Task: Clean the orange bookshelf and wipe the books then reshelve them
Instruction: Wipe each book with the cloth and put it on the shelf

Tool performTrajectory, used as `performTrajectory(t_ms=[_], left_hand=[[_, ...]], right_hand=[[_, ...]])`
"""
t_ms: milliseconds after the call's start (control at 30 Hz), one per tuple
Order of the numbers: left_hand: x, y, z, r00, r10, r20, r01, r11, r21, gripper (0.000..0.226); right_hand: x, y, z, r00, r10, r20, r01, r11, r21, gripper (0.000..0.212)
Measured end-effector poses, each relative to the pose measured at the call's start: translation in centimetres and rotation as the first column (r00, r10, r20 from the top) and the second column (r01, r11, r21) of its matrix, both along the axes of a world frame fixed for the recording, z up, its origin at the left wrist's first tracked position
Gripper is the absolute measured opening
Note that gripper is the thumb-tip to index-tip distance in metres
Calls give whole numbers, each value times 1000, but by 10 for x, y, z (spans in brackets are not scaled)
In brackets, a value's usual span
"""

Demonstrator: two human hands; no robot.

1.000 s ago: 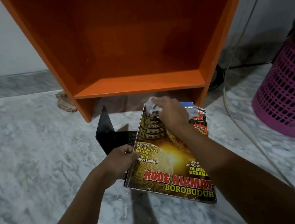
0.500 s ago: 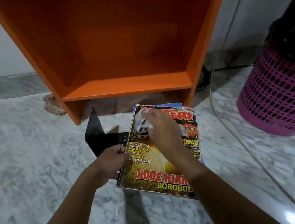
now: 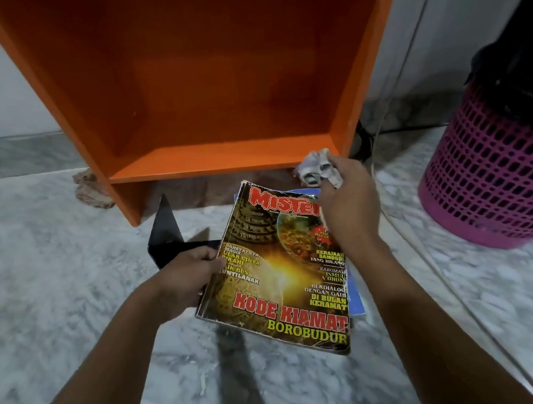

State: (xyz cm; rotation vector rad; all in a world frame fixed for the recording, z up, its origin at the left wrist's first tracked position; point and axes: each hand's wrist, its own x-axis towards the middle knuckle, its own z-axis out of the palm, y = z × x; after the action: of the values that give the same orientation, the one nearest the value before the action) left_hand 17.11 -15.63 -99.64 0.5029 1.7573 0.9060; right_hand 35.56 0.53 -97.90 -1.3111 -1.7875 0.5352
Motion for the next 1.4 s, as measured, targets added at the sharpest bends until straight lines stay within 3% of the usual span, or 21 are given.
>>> performTrajectory(t_ms=[133, 233, 300, 433, 533, 600, 667, 767, 833, 967, 1067, 1200, 1300, 1400], left_hand=[[-5, 5, 4, 991, 107, 77, -114, 989, 96, 20], [-6, 1, 1, 994, 40, 104, -46, 997, 63, 22], [-7, -4, -6, 992, 38, 121, -40, 999, 19, 21], [-8, -10, -7, 976, 111, 188, -109, 994, -23, 24], [-9, -8, 0, 983, 77, 169, -70, 997, -45, 26], [-8, -7, 3, 985, 57, 160, -49, 997, -53, 23], [-7, -5, 6, 983, 31, 180, -22, 998, -51, 19], [-8, 0, 11, 980, 23, 198, -11, 998, -62, 15], [-8, 1, 11, 989, 21, 148, -12, 998, -59, 15], [-7, -4, 2, 998, -3, 57, 4, 1000, -27, 20], [-9, -4, -2, 999, -10, 33, 11, 999, -37, 26], [-8, -4, -2, 999, -38, 5, 38, 999, -36, 23], [-11, -7, -4, 995, -96, 27, 96, 995, -19, 23], [-10, -10, -4, 990, -128, 59, 127, 992, 25, 21]], right_hand=[[-29, -100, 4, 941, 324, 100, -327, 945, 16, 55], [-39, -154, -36, 788, 496, 365, -539, 842, 19, 58], [-32, -155, -56, 758, 496, 424, -537, 843, -26, 61], [4, -104, -66, 868, 280, 410, -255, 960, -114, 64], [25, -70, -59, 931, 153, 330, -105, 982, -159, 59], [22, -77, -52, 935, 259, 242, -230, 963, -141, 54], [8, -103, -39, 855, 479, 196, -481, 876, -41, 49], [-14, -146, -39, 675, 640, 367, -718, 683, 130, 48], [-16, -155, -49, 674, 621, 399, -714, 687, 136, 50], [17, -137, -77, 750, 491, 444, -569, 820, 54, 71], [58, -110, -84, 853, 358, 379, -371, 928, -41, 60], [79, -66, -66, 952, 176, 251, -149, 981, -122, 53], [52, -67, -42, 933, 273, 236, -264, 962, -70, 54], [3, -84, -28, 732, 562, 386, -593, 804, -45, 58]])
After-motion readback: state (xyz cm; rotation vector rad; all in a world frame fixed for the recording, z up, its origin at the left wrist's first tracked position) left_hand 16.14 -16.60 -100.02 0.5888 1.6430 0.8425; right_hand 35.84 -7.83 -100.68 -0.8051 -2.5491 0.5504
